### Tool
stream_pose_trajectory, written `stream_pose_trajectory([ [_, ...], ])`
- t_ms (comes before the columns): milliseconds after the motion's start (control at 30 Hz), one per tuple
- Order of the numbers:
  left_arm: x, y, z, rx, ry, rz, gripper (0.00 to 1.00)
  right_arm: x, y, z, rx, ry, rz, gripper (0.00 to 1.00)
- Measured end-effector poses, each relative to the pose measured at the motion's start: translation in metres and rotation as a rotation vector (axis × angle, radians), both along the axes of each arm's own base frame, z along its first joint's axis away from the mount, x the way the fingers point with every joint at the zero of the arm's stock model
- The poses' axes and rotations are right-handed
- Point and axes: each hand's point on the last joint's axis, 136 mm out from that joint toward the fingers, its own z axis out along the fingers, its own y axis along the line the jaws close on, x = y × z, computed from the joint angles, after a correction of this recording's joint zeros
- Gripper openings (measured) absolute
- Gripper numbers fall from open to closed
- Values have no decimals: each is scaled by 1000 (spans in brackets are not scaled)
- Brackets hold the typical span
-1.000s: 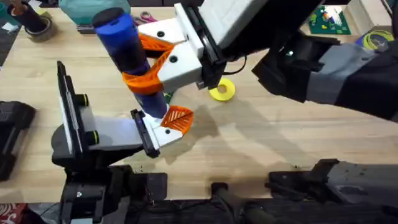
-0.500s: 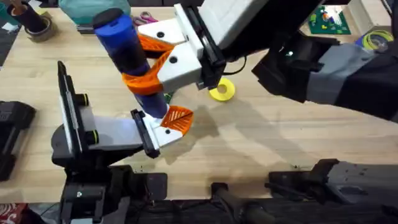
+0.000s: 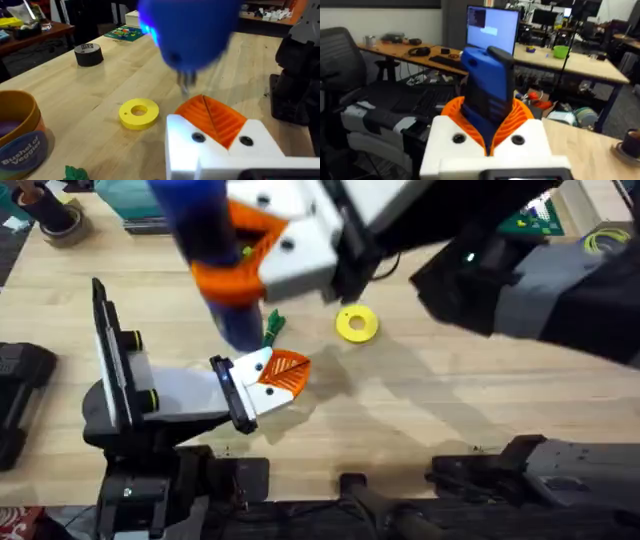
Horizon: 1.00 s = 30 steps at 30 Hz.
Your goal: Pick up the gripper from the table and insert it into the empty holder that is missing its gripper. Then pick up a screw, insert it into the mounting hole, and use the screwdriver to tighten it. Finally, clean up the table by picking up the vegetable and placing it into the bucket.
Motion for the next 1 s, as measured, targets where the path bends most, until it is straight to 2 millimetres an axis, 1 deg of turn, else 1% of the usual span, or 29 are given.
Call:
stream_pose_trajectory([
  [133,0,0,0,1,-2,0,4,14,-9,33,12,-7,-16,23],
  [200,0,0,0,1,-2,0,4,20,-10,46,2,7,-26,23],
  [233,0,0,0,1,-2,0,4,23,-10,50,-12,24,-30,23],
  [300,0,0,0,1,-2,0,4,32,-10,50,-73,88,-44,23],
  [367,0,0,0,1,-2,0,4,42,-12,45,-151,169,-69,23],
  [433,0,0,0,1,-2,0,4,57,-18,38,-235,253,-129,23],
  [500,0,0,0,1,-2,0,4,75,-28,31,-308,308,-226,23],
  [567,0,0,0,1,-2,0,4,93,-40,24,-381,317,-357,23],
  [700,0,0,0,1,-2,0,4,124,-66,19,-477,210,-597,23],
  [800,0,0,0,1,-2,0,4,143,-83,15,-525,102,-716,23],
  [900,0,0,0,1,-3,0,4,157,-101,1,-595,40,-801,23],
  [1000,0,0,0,1,-2,0,4,168,-124,-18,-699,2,-880,23],
])
